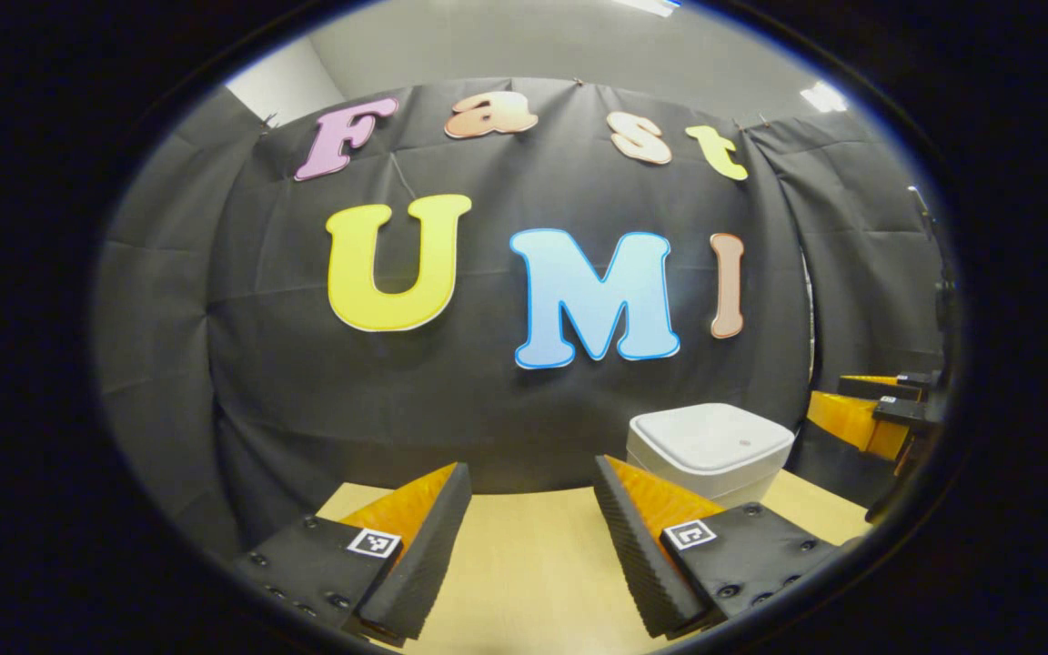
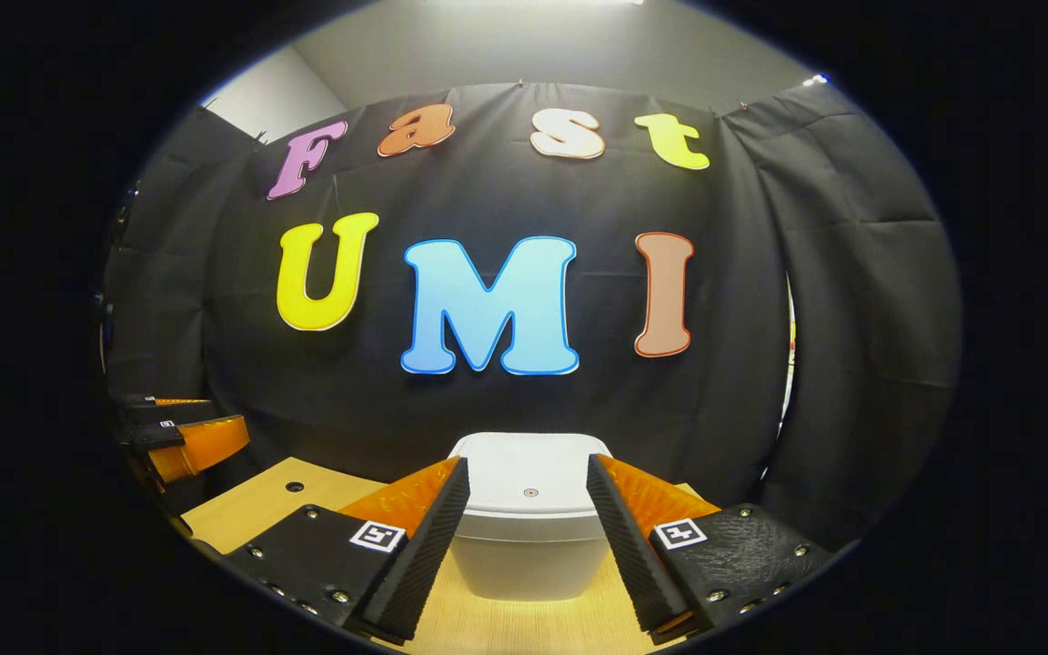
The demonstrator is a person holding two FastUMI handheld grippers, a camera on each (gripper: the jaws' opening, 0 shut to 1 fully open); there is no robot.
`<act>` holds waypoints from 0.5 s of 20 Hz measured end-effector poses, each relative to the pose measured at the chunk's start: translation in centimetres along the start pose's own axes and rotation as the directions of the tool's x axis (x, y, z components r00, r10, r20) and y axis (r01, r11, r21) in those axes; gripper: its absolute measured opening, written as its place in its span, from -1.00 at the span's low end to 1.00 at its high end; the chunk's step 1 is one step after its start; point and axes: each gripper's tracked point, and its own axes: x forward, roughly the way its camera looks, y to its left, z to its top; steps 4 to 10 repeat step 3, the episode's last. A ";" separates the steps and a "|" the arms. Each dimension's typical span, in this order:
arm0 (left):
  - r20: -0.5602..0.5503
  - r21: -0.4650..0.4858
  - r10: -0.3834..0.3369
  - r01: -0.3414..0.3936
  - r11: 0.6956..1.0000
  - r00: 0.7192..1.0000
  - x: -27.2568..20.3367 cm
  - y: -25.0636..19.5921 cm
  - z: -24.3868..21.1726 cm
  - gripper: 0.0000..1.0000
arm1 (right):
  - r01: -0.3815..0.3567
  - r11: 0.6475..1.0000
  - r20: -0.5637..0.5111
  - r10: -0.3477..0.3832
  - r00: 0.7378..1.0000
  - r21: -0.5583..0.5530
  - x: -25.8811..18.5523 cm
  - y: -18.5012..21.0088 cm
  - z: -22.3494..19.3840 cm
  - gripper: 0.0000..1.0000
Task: Press the lid of the desktop garbage bin to open it, pick up the crumpled paper on the desktop and throw it into the bin, then pick up the pop can on the desktop and drop it into the bin, and finally close the garbage bin lid.
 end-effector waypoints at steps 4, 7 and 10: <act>0.001 0.024 -0.041 0.041 0.999 0.999 0.1 -1.4 0.5 0.92 | 0.027 1.000 0.011 -0.027 1.000 -0.003 -0.5 -1.0 0.4 0.69; 0.001 0.024 -0.041 0.041 0.999 0.999 0.1 -1.4 0.5 0.92 | 0.027 1.000 0.011 -0.027 1.000 -0.003 -0.5 -1.0 0.4 0.69; 0.001 0.024 -0.041 0.041 0.999 0.999 0.1 -1.4 0.5 0.92 | 0.027 1.000 0.011 -0.027 1.000 -0.003 -0.5 -1.0 0.4 0.69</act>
